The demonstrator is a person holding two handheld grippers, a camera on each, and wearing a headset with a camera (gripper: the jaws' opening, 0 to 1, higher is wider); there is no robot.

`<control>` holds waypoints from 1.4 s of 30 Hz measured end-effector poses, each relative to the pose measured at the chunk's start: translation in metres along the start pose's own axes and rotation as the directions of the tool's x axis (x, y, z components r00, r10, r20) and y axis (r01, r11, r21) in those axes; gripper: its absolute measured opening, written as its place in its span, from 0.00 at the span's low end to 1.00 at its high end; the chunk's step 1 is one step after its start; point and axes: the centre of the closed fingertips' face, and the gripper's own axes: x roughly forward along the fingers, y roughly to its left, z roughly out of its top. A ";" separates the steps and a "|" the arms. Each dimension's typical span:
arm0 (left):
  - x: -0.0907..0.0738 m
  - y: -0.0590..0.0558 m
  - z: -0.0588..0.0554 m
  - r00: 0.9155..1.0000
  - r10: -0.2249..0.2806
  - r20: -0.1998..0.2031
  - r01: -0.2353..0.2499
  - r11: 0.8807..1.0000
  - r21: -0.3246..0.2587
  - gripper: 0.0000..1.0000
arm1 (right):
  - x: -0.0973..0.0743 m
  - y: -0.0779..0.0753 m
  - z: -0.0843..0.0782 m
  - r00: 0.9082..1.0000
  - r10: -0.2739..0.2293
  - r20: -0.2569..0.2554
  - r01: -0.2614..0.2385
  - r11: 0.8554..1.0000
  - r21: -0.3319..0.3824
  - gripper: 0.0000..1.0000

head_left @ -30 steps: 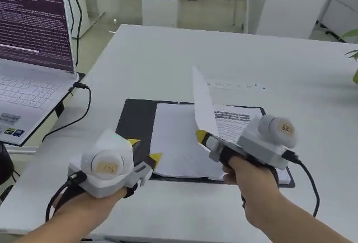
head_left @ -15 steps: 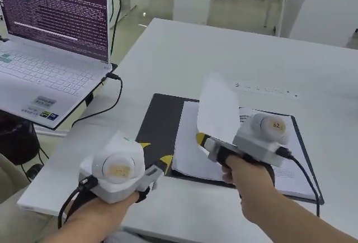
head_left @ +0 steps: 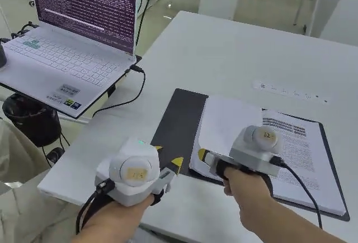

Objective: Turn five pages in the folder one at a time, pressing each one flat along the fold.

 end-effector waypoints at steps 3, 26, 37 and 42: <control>0.000 -0.001 -0.001 1.000 -0.001 -0.003 0.001 1.000 0.006 0.26 | 0.006 -0.004 -0.009 0.999 -0.008 -0.035 0.008 1.000 -0.003 0.00; 0.013 -0.005 0.003 0.995 -0.061 -0.073 0.065 0.996 0.054 0.26 | 0.009 0.000 -0.028 0.992 0.097 -0.077 -0.095 0.995 0.025 0.03; 0.030 -0.020 0.007 0.990 -0.094 -0.106 0.106 0.988 0.109 0.26 | -0.011 -0.005 -0.022 0.987 0.154 -0.040 -0.152 0.988 0.036 0.06; 0.046 -0.032 0.001 0.983 -0.121 -0.136 0.139 0.982 0.128 0.25 | -0.029 -0.021 -0.006 0.988 0.152 0.023 -0.153 0.988 0.037 0.06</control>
